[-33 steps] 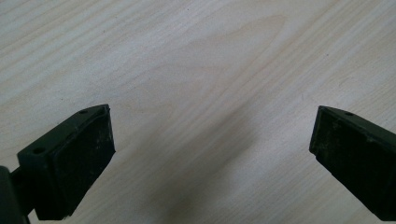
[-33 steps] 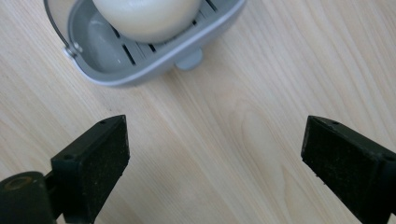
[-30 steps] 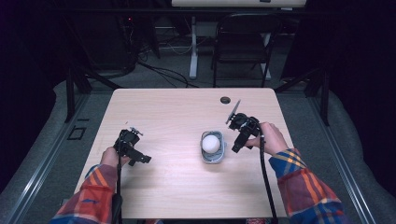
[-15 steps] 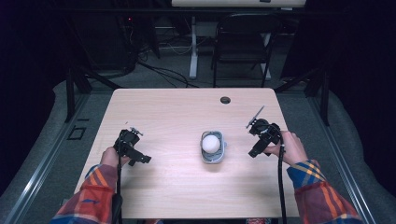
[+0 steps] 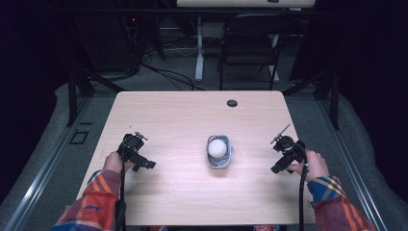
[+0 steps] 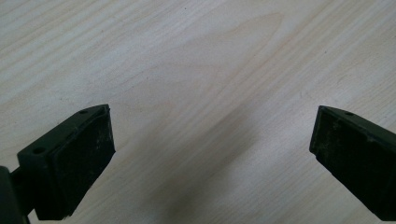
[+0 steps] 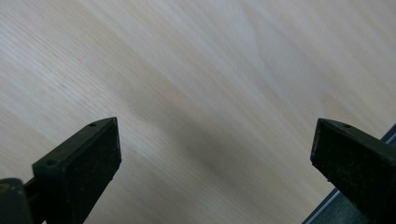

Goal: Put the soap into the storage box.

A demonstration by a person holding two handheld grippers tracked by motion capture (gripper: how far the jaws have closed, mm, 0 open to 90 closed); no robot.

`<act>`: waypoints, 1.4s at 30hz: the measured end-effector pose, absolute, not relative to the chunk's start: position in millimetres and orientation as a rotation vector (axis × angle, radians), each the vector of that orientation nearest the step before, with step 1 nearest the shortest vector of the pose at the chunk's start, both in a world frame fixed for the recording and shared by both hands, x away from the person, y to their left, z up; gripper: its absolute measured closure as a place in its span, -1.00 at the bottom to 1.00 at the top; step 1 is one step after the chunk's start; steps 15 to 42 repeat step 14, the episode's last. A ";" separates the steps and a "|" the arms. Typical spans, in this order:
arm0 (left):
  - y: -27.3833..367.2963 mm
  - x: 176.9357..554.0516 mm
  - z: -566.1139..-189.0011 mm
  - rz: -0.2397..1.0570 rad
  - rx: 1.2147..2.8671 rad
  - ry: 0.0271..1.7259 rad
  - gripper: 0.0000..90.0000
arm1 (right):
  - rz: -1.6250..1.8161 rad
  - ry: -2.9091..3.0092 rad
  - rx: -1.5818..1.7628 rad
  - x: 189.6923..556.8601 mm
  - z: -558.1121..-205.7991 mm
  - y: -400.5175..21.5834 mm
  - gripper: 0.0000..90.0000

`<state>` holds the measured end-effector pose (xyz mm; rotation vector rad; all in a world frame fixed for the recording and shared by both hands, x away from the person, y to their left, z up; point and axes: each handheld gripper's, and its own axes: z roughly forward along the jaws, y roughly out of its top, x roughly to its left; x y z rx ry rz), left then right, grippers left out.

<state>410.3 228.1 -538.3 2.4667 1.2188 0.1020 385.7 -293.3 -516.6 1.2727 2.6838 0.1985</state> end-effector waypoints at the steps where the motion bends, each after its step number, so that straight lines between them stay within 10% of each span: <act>1: 228.1 410.8 -538.3 0.103 2.470 1.212 -1.00 | 0.144 2.709 1.267 386.3 -517.3 -295.0 -0.96; 42: 227.4 410.5 -538.5 0.097 2.478 1.177 -1.00 | 0.081 2.695 1.264 386.0 -535.0 -297.1 -0.96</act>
